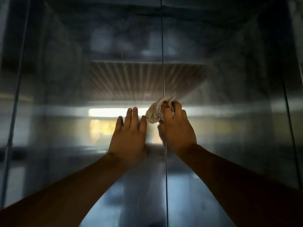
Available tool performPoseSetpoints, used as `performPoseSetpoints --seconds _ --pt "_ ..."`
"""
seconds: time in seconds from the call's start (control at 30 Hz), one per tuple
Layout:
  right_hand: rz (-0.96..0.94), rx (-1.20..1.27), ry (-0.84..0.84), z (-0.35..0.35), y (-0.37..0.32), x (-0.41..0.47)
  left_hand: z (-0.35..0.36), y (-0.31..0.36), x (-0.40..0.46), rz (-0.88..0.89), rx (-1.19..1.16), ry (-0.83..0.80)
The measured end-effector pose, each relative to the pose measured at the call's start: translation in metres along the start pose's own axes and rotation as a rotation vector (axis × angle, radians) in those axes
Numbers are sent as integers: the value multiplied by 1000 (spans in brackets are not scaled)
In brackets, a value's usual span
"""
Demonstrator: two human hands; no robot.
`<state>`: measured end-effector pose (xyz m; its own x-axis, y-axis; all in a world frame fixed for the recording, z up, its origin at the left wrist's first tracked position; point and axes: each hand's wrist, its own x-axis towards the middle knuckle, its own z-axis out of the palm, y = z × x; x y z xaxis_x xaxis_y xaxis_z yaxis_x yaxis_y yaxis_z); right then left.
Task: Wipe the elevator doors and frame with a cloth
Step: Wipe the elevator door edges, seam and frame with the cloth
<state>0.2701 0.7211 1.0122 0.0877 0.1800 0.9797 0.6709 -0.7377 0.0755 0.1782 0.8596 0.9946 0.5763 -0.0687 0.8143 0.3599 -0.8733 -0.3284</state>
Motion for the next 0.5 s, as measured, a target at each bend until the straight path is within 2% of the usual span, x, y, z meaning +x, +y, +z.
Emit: performPoseSetpoints --seconds 0.27,0.5 --pt "27 57 -28 1 -5 -49 8 10 -37 42 -85 -10" --pt "19 72 -45 7 -3 -74 17 25 -55 1 -174 15"
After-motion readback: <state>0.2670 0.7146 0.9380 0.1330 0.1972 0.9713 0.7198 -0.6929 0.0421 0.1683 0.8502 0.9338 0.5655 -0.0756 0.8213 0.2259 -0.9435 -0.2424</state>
